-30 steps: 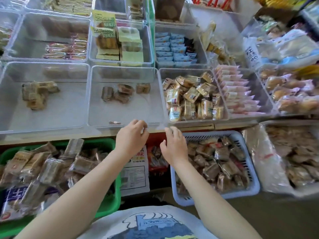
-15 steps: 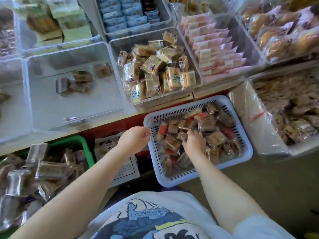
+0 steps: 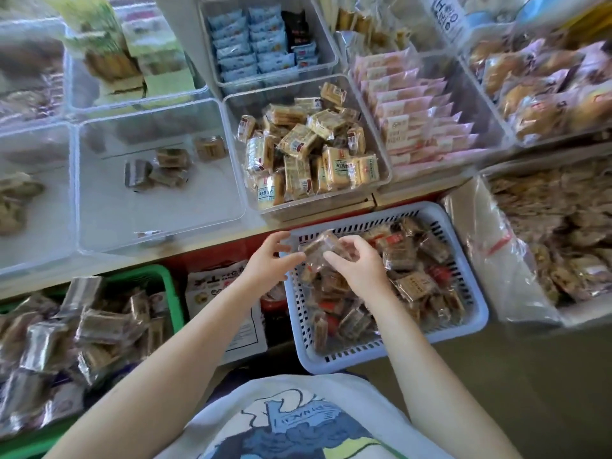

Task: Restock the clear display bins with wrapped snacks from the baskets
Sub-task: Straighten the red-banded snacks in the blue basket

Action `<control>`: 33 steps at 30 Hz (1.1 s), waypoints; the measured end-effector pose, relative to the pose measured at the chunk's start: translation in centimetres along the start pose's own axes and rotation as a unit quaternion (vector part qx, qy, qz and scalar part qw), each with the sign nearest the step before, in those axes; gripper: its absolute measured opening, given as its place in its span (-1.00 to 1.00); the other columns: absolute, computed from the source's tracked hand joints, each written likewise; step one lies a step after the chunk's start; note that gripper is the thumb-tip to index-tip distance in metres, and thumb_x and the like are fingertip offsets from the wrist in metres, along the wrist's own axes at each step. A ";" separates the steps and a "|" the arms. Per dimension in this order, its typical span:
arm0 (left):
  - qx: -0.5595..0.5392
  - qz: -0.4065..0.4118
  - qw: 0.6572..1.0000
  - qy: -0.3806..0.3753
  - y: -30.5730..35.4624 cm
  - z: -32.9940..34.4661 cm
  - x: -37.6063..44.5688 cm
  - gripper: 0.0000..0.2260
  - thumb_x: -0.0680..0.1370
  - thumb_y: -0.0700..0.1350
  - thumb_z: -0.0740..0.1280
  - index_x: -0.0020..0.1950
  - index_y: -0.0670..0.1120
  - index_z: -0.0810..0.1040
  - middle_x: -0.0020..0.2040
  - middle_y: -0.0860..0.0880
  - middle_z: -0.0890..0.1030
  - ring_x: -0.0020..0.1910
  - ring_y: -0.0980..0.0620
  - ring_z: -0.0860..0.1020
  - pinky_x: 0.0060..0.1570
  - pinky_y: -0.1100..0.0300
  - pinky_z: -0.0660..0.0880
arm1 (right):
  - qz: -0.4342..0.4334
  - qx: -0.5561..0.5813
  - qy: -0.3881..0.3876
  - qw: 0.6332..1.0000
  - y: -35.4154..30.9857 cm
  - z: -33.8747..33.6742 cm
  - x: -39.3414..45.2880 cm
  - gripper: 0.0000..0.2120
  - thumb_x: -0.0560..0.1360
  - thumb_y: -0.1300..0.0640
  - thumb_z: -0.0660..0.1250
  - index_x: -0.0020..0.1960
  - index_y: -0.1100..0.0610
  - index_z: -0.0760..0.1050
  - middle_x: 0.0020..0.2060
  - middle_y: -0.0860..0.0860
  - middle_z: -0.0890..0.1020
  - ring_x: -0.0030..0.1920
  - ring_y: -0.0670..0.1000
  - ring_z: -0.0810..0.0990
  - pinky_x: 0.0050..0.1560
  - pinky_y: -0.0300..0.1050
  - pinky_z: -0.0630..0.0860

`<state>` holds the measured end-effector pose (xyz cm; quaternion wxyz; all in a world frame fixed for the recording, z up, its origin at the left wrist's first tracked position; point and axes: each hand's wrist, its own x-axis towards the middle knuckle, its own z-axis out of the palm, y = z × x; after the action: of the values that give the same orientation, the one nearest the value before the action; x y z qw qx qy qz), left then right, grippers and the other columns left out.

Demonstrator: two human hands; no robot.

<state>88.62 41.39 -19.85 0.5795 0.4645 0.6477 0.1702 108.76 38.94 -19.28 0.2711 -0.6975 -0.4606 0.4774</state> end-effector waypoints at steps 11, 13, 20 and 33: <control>-0.105 0.077 0.933 0.335 1.4 -9.1 -2.1 -0.75 0.50 -0.03 0.47 0.12 -0.04 0.53 -0.03 0.05 0.62 -0.03 0.04 0.61 -0.02 0.14 0.58 | 0.013 0.106 -0.062 0.992 -6.7 5.4 0.6 -0.88 0.65 0.08 0.24 0.08 0.03 0.55 -0.03 0.03 0.68 -0.07 0.00 0.69 -0.24 -0.31 0.52; -0.030 0.082 0.926 0.368 1.7 -10.7 -0.8 -0.76 0.52 -0.04 0.43 0.15 -0.03 0.53 -0.03 0.07 0.61 -0.05 0.08 0.57 -0.08 0.24 0.49 | 0.031 0.091 -0.063 0.993 -6.3 5.6 0.5 -0.86 0.64 0.09 0.23 0.04 0.04 0.57 -0.07 0.05 0.69 -0.06 0.03 0.68 -0.14 -0.17 0.58; 0.238 -0.037 0.924 0.297 0.3 -11.0 2.4 -0.58 0.60 0.05 0.27 0.40 -0.10 0.37 0.18 -0.12 0.60 0.13 -0.15 0.54 0.17 -0.01 0.34 | 0.072 0.076 -0.044 0.994 -4.3 4.8 0.1 -0.84 0.63 0.13 0.22 0.06 0.13 0.57 -0.11 0.05 0.67 -0.16 0.00 0.65 -0.10 -0.05 0.58; 0.328 0.086 0.941 -0.020 0.8 0.8 0.9 -0.78 0.63 -0.05 0.24 0.23 -0.02 0.57 0.11 0.02 0.63 -0.07 0.03 0.58 -0.08 0.09 0.57 | 0.108 -0.208 0.099 0.967 6.6 0.4 5.3 -0.82 0.51 0.11 0.38 0.10 0.00 0.53 0.16 0.03 0.60 0.13 0.08 0.55 0.09 0.00 0.54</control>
<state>89.78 42.26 -20.04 0.3906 0.6861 0.6136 -0.0115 111.57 40.82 -27.03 0.1113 -0.8279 -0.4429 0.3257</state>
